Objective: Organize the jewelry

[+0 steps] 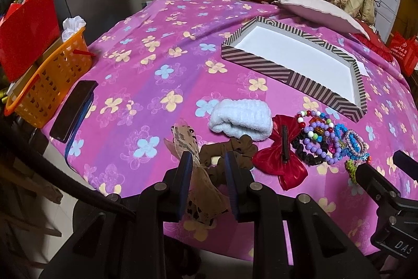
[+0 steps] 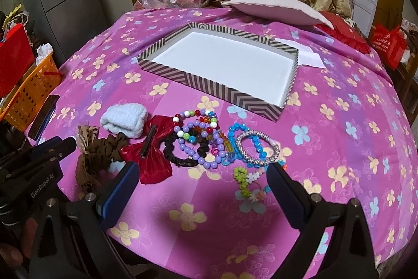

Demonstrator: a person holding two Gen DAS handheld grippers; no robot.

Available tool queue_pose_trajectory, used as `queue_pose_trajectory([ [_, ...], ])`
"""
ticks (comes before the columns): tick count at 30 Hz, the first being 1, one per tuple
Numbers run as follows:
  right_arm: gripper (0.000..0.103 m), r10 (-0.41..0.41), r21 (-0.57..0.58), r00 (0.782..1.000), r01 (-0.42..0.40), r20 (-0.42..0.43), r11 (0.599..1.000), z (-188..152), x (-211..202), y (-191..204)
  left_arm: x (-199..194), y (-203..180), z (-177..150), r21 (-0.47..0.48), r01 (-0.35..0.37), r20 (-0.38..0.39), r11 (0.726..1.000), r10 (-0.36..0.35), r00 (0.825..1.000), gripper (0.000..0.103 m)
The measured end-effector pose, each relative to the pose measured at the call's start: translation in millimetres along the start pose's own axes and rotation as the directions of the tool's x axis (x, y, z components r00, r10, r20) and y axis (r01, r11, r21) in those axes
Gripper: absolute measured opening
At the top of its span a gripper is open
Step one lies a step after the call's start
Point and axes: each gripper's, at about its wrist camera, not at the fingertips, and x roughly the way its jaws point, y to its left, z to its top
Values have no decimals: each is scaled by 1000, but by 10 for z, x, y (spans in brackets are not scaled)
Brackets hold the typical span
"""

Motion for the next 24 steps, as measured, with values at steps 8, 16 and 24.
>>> queue_pose_trajectory([
  [8,99,6,-2,1000,-6,-9,1000,-9,32,7,1,-4,-2,0,-1,-1,1000,1,1000,46],
  [16,99,8,3,1000,-8,-13,1000,-9,46,3,5,-9,-12,0,1,-3,1000,-1,1000,46],
  [24,99,7,-11,1000,-7,-25,1000,-20,77,25,23,-19,-46,1,0,-4,1000,0,1000,46],
])
